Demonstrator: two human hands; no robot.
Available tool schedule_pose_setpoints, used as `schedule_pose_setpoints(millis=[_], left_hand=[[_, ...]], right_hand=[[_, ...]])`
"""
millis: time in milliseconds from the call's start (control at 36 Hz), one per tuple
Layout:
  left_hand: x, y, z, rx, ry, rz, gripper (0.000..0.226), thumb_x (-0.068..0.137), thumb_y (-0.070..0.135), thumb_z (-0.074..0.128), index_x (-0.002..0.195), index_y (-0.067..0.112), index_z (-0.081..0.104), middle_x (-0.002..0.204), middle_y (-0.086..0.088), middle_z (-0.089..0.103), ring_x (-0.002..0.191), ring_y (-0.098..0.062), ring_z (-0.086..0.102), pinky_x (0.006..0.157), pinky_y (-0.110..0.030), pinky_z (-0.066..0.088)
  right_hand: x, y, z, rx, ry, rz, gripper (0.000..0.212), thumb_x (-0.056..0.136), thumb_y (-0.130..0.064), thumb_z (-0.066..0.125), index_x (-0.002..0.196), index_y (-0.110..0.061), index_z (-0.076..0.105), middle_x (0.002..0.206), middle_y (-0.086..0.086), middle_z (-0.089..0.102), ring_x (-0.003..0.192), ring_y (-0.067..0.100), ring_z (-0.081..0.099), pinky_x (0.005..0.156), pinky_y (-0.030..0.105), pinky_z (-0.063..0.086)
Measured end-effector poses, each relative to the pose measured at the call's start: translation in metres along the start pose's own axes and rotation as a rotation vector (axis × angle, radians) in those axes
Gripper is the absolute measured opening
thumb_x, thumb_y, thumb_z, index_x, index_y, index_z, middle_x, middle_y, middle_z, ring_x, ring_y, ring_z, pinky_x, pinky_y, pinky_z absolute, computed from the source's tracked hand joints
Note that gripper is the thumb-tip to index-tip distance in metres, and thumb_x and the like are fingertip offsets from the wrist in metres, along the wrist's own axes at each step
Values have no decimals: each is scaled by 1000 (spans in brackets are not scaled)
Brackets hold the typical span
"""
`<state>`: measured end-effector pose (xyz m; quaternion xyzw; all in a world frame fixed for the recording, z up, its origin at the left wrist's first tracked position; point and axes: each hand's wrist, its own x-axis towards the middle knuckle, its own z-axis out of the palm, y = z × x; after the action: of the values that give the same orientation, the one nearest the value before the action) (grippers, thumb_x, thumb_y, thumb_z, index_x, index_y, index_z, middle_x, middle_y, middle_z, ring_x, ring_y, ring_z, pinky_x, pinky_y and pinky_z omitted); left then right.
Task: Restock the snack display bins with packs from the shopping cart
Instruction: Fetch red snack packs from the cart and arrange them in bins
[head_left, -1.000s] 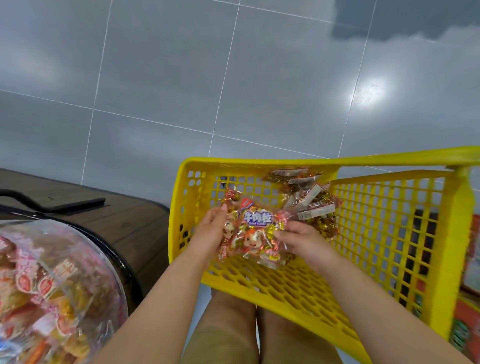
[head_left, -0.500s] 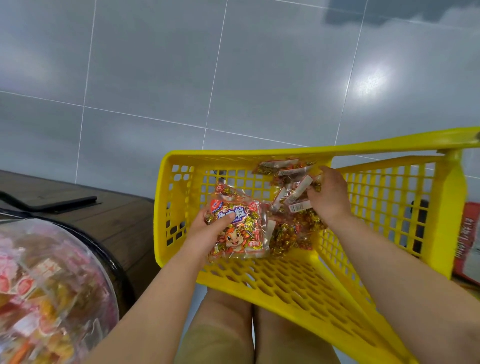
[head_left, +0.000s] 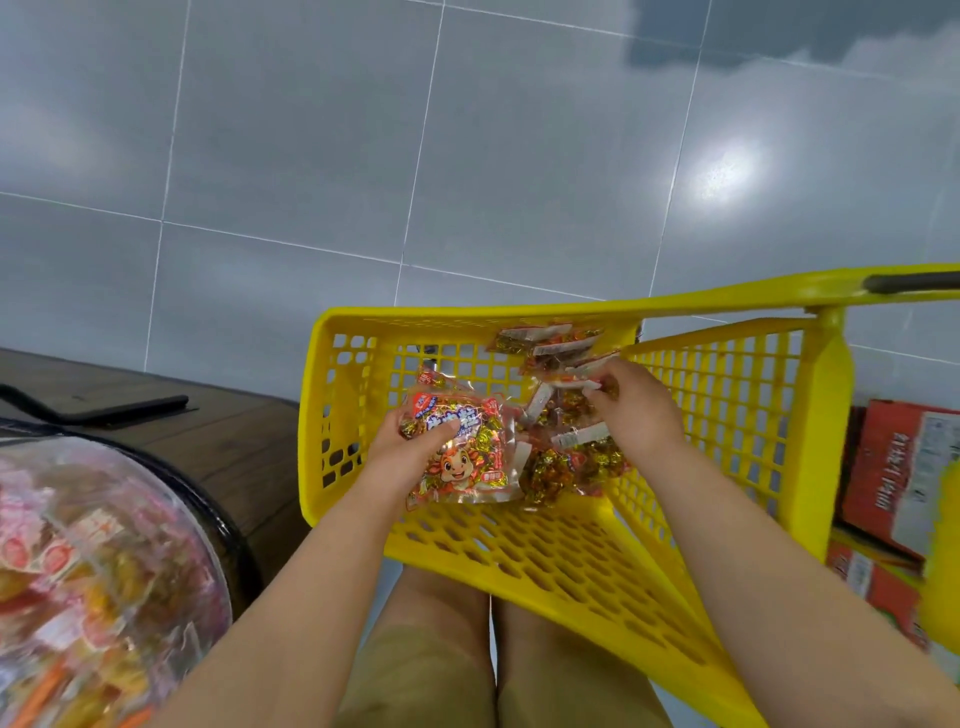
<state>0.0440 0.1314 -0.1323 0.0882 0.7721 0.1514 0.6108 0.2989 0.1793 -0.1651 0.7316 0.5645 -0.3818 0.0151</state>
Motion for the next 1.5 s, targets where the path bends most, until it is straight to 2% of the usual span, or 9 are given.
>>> schedule_pose_setpoints(millis=[167,472,639,1000,1194,1278,1333,1389,1500], left_hand=[[-35,18,-10,-98,12,23,57,75,30,82,123,23,51,115,-8,66,101,-30,67,88,-53,54],[-124,32,-73,-385,13,70,52,83,17,74,128,3,52,110,-23,68,95,-38,68,82,-52,56],[-167,11,-136,-465,139,141,52,79,18,77,123,3,53,106,-23,69,92,-39,69,83,-58,54],[-258,-111,-289,-932,385,298,58,79,19,77,129,12,51,105,-14,72,80,-28,73,55,-35,56],[-304,-192,-367,-1057,413,332,40,85,15,71,121,6,55,85,-11,76,69,-25,73,46,-31,54],[-315,-227,-401,-1049,426,369,63,80,21,76,131,7,42,98,-6,74,70,-26,73,50,-34,56],[-321,-245,-421,-1035,477,394,94,67,33,85,143,15,31,130,-10,58,107,-43,63,81,-53,56],[-328,-262,-440,-1069,500,423,116,50,40,88,147,21,27,140,-10,45,126,-48,46,96,-57,45],[-340,-295,-480,-1112,593,420,113,53,38,90,146,18,30,137,-12,51,117,-35,57,84,-44,54]], right_hand=[[-34,-22,-32,455,70,105,14,89,-27,62,103,-25,59,82,-19,59,79,7,56,59,15,38],[-88,-113,-73,1249,-421,415,7,87,2,57,88,-5,54,63,9,67,49,20,64,40,27,50],[-125,-181,-61,1335,-686,210,28,92,0,48,118,-8,56,114,20,65,104,38,63,90,60,47],[-251,-327,15,698,-1177,-249,29,87,-5,54,105,-26,63,91,-7,69,84,11,59,69,25,42],[-351,-388,92,644,-1537,-334,59,79,14,37,122,-16,63,129,2,60,119,26,56,67,23,52],[-388,-411,134,547,-1411,-367,24,88,-13,54,105,-11,72,118,9,65,113,30,59,76,32,56],[-409,-425,162,453,-1221,-450,12,83,-19,65,90,-13,72,102,9,67,98,25,61,91,40,48],[-433,-440,183,401,-1151,-554,8,83,-11,67,77,-17,66,83,6,63,80,22,56,80,39,45],[-465,-471,217,435,-1132,-656,29,84,7,60,81,-17,43,62,-7,58,51,10,54,45,18,40]])
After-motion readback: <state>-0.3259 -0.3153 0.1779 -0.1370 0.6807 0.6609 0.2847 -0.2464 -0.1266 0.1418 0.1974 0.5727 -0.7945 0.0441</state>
